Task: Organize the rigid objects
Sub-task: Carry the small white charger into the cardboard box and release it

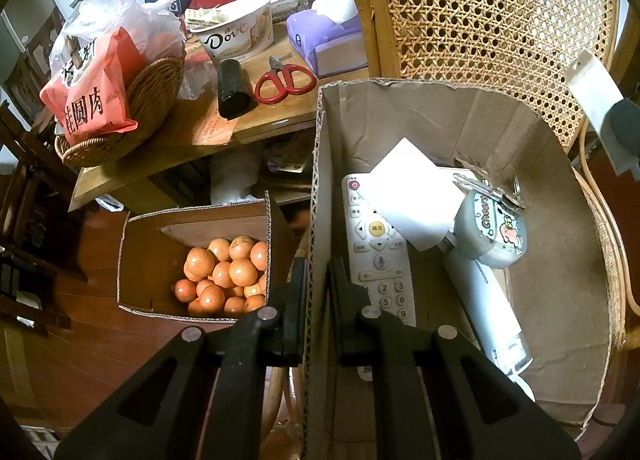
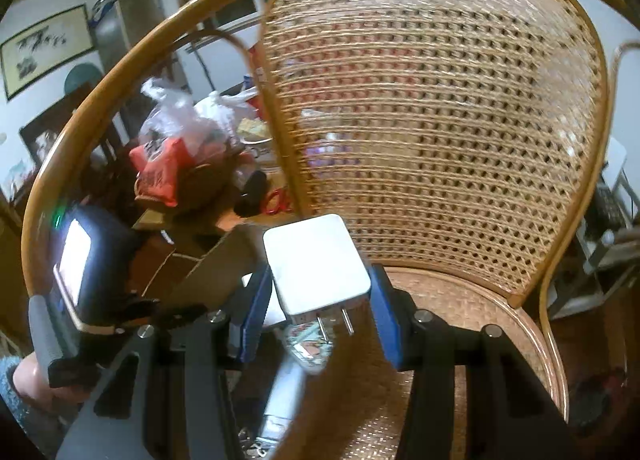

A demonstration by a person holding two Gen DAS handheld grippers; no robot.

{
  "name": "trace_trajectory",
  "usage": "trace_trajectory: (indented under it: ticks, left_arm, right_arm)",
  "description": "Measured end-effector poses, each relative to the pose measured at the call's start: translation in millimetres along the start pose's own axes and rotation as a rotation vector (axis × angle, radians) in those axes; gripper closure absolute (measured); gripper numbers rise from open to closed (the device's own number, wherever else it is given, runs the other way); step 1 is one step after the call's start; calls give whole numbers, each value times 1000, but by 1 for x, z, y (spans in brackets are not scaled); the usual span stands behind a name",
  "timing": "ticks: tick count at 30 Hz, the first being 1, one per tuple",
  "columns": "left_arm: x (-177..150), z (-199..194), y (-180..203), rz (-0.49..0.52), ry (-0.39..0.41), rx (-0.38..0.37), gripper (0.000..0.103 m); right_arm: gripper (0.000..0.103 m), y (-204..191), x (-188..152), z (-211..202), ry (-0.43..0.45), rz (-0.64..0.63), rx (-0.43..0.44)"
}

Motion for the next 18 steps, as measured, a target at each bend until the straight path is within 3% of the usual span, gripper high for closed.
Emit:
trace_trajectory:
  ticks: [7, 18]
  left_arm:
    - [0, 0, 0, 1, 1, 2, 93]
    - [-1, -1, -1, -1, 1, 7, 93]
  right_arm:
    - [51, -40, -9, 7, -12, -104, -18]
    - [51, -51, -30, 45, -70, -192, -84]
Point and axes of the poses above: each gripper's, at about its wrist camera, not at the fingertips, and z roughly the way its jaws point, y to its right, x to its top, the point moved 6 cm from there along z, roughly the way its jaws point, and after that the axes turned 15 degrees about -x, right-handed, at the moved point
